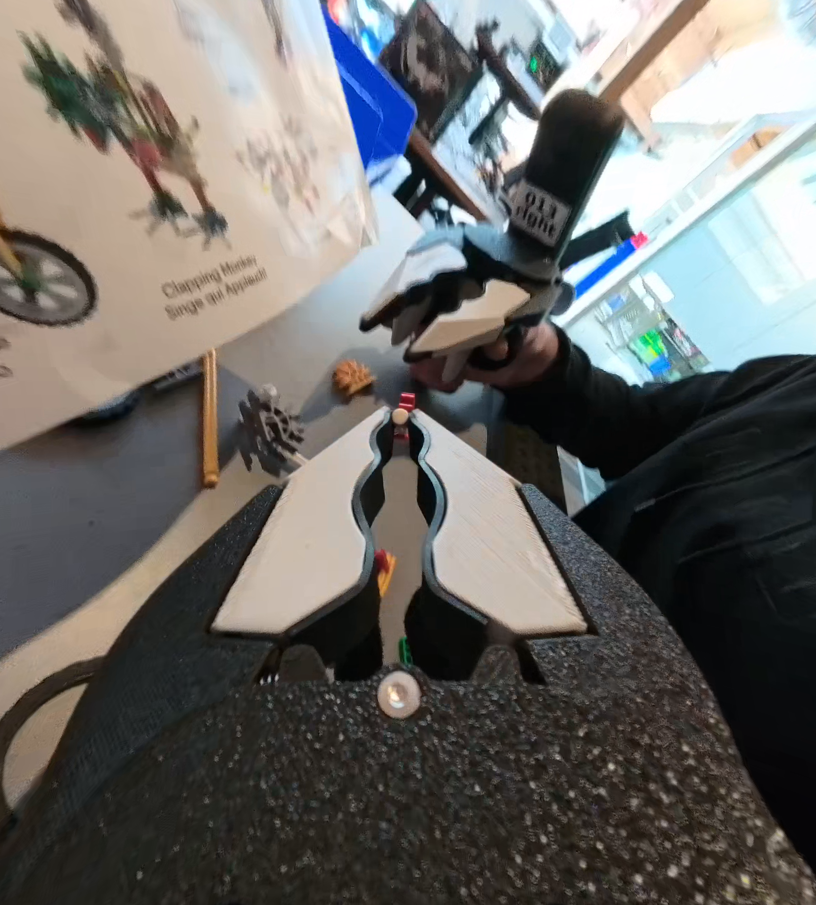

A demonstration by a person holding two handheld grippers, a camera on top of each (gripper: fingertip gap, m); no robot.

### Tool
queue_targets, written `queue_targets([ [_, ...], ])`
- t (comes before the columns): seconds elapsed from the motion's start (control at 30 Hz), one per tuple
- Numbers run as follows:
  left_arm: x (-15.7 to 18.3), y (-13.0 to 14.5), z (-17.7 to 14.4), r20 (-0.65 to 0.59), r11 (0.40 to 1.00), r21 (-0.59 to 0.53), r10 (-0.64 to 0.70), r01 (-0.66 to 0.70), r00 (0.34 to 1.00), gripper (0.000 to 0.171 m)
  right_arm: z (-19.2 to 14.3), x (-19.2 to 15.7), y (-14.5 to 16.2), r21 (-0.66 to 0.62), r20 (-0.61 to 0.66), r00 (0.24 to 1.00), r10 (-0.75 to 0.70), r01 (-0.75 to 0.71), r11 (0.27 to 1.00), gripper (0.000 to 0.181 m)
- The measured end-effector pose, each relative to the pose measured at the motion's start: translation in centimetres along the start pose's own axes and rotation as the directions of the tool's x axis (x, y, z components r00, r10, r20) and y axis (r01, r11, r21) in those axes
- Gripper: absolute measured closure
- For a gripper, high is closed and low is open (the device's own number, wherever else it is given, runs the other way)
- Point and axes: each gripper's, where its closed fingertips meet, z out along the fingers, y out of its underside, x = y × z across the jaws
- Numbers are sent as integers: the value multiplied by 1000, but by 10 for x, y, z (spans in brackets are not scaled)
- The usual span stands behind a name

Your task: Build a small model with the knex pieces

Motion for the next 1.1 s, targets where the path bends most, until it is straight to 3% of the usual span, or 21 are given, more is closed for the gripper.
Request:
queue_targets([
  [0.13, -7, 18, 6, -13, 993, -106, -54, 52, 998, 169, 12, -13, 20, -121, 48, 998, -47, 53, 991, 149],
  [0.43, -28, 23, -7, 43, 984, -143, -102, 107, 994, 170, 27, -20, 36, -235, 51, 983, -174, 181, 955, 146],
  [0.6, -26, 35, -2, -11, 965, -228, -136, 130, 991, 169, 31, -21, 46, -292, 56, 973, -223, 229, 929, 146],
  [0.77, -22, 38, 2, -53, 958, -243, -168, 150, 984, 169, 33, -19, 60, -370, 47, 934, -355, 346, 862, 143],
  [1.1, -17, 43, 12, -61, 948, -273, -184, 161, 981, 169, 25, -23, 63, -370, 52, 906, -420, 408, 835, 140],
])
